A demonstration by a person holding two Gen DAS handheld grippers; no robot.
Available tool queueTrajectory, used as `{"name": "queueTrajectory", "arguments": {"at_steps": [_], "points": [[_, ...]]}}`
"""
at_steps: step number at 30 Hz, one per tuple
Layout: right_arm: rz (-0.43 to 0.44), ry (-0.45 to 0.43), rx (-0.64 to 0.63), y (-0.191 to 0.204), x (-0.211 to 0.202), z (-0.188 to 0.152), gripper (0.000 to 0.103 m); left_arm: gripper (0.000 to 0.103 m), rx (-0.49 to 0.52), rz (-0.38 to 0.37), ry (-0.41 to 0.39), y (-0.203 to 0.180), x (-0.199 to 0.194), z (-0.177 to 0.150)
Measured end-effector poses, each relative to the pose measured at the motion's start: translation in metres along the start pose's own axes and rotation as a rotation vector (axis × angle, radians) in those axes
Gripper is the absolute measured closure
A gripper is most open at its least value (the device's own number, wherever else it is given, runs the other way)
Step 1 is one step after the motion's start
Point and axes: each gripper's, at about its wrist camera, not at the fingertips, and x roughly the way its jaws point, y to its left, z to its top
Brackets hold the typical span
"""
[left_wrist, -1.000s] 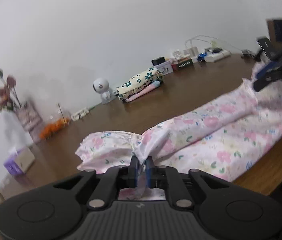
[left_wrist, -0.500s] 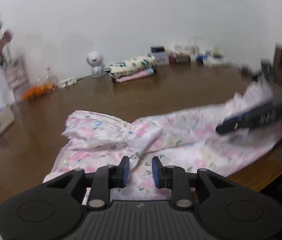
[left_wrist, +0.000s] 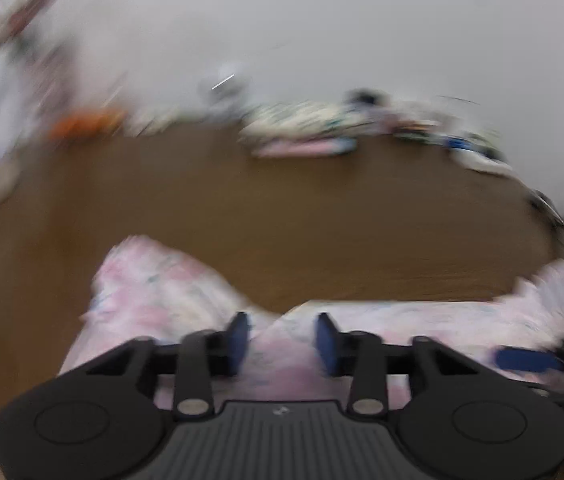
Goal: Fold clothes
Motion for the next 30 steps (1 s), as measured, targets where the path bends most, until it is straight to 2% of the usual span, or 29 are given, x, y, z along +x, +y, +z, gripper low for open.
{"name": "queueTrajectory", "arguments": {"at_steps": [1,4,8,10,11,12,13,15,18,22,25,27,29,30], "points": [[-0.011,-0.004,0.003,-0.001,-0.001,-0.001,0.070,0.090,-0.060,-0.021,0.009,0.011,0.002,-0.002],[-0.027,-0.002,-0.005,0.000,-0.001,0.001,0.071,0.091,-0.224,-0.076,0.031,0.042,0.007,-0.005],[-0.051,-0.002,-0.046,0.006,0.001,0.000,0.070,0.091,-0.234,-0.048,0.011,0.042,0.007,0.003],[-0.053,-0.006,-0.057,0.007,0.000,-0.001,0.070,0.079,-0.240,-0.027,-0.003,0.042,0.006,0.008],[-0.052,-0.006,-0.058,0.007,0.000,-0.002,0.070,0.073,-0.245,0.011,-0.025,0.045,0.002,0.010],[-0.052,-0.007,-0.056,0.006,0.000,-0.002,0.070,0.059,-0.244,0.062,-0.040,0.047,-0.001,0.012],[-0.053,-0.008,-0.055,0.006,0.000,-0.002,0.070,0.054,-0.237,0.107,-0.041,0.049,0.001,0.015],[-0.059,-0.005,-0.065,0.008,0.000,-0.003,0.069,0.054,-0.217,0.152,-0.017,0.051,0.006,0.019],[-0.061,-0.008,-0.077,0.009,0.000,-0.004,0.067,0.056,-0.195,0.159,-0.015,0.049,0.010,0.014],[-0.045,-0.014,-0.052,0.004,-0.001,-0.004,0.068,0.074,-0.176,0.218,-0.050,0.046,0.018,0.002],[-0.047,-0.016,-0.039,0.002,-0.001,-0.002,0.068,0.075,-0.179,0.222,-0.047,0.046,0.010,0.000],[-0.060,-0.019,-0.041,0.003,-0.001,-0.002,0.067,0.074,-0.196,0.220,-0.072,0.045,-0.007,-0.002],[-0.064,-0.031,-0.021,0.001,-0.005,-0.001,0.064,0.065,-0.175,0.227,-0.135,0.034,-0.030,-0.007],[-0.068,-0.043,-0.005,0.000,-0.009,-0.001,0.062,0.055,-0.161,0.228,-0.161,0.026,-0.038,-0.012]]}}
